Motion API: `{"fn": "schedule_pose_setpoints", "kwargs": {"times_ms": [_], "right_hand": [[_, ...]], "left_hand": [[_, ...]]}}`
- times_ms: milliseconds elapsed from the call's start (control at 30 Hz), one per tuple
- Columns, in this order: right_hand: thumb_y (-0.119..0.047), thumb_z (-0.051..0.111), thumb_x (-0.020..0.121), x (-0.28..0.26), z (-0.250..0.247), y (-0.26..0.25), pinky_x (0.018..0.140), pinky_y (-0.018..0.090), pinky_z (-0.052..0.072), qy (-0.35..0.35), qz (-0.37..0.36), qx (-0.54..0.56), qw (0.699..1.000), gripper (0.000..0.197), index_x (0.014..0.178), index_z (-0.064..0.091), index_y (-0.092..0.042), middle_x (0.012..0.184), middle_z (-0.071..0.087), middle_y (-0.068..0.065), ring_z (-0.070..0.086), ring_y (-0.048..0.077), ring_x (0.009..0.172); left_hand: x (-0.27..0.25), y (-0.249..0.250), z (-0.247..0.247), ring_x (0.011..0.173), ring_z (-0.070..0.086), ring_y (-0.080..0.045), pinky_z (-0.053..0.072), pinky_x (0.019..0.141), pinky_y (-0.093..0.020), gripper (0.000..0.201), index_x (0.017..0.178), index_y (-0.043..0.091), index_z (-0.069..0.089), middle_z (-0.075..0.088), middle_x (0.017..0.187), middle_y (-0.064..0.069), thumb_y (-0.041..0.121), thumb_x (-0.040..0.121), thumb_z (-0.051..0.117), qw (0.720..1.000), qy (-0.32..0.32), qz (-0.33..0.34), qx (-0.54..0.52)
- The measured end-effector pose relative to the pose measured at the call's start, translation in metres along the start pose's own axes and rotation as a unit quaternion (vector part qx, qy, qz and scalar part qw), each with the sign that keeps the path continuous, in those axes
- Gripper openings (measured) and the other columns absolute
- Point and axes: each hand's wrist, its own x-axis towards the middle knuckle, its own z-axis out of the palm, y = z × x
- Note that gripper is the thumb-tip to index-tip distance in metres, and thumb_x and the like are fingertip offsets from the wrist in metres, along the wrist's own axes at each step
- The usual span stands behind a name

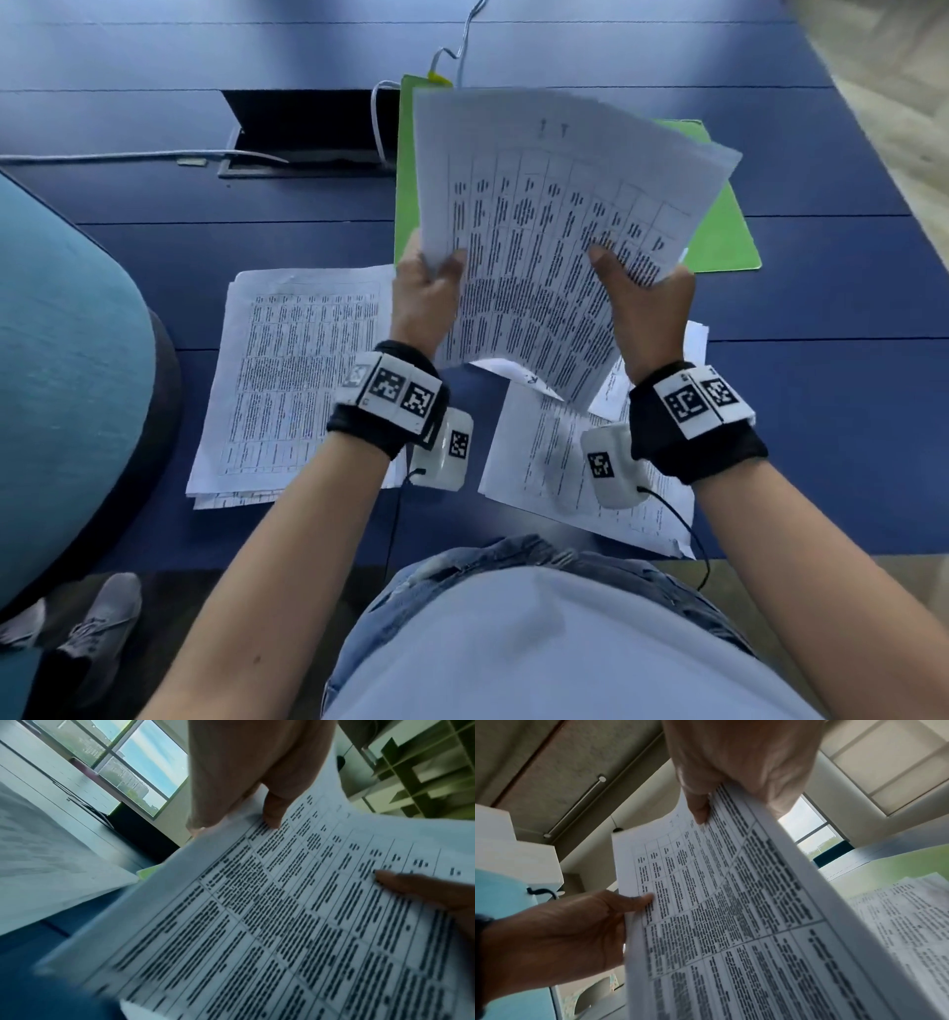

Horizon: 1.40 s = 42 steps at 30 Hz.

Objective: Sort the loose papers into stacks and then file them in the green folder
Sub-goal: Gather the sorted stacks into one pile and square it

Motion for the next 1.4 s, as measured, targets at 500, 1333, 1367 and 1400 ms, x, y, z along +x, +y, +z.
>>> {"fn": "schedule_pose_setpoints", "kwargs": {"times_ms": [500, 1333, 1367, 1400], "right_hand": [[-0.012, 0.042, 0.094, -0.041, 0.108, 0.048, 0.067, 0.039, 0.053, -0.369, 0.101, -0.281, 0.880, 0.020, 0.109, 0.051, -0.002, 0.100, 0.060, 0.013, 0.061, 0.031, 0.087], [-0.008, 0.050, 0.084, -0.087, 0.145, 0.085, 0.094, 0.038, 0.046, -0.448, 0.167, -0.423, 0.770, 0.039, 0.123, 0.043, -0.007, 0.123, 0.054, 0.014, 0.053, 0.029, 0.111], [-0.009, 0.050, 0.085, -0.084, 0.143, 0.085, 0.089, 0.034, 0.047, -0.455, 0.163, -0.412, 0.772, 0.038, 0.123, 0.045, -0.007, 0.122, 0.055, 0.014, 0.054, 0.028, 0.106], [-0.010, 0.051, 0.086, -0.080, 0.140, 0.082, 0.082, 0.030, 0.045, -0.456, 0.162, -0.403, 0.777, 0.037, 0.122, 0.047, -0.007, 0.120, 0.057, 0.015, 0.055, 0.026, 0.100]], "left_hand": [[0.045, -0.002, -0.156, 0.090, 0.060, -0.021, 0.053, 0.077, -0.028, 0.018, 0.105, 0.008, 0.057, 0.063, 0.104, -0.009, 0.007, 0.088, 0.050, 0.958, 0.207, -0.047, 0.195], [0.012, -0.087, -0.190, 0.141, 0.011, -0.036, 0.015, 0.117, -0.039, 0.063, 0.139, -0.006, 0.019, 0.013, 0.149, -0.022, 0.012, 0.087, 0.051, 0.857, 0.126, -0.315, 0.388], [0.011, -0.087, -0.189, 0.141, 0.011, -0.036, 0.015, 0.117, -0.040, 0.064, 0.139, -0.006, 0.019, 0.012, 0.150, -0.022, 0.011, 0.087, 0.051, 0.857, 0.126, -0.317, 0.387], [0.011, -0.086, -0.188, 0.141, 0.013, -0.036, 0.016, 0.116, -0.040, 0.064, 0.139, -0.006, 0.019, 0.013, 0.149, -0.023, 0.011, 0.087, 0.052, 0.857, 0.129, -0.318, 0.385]]}}
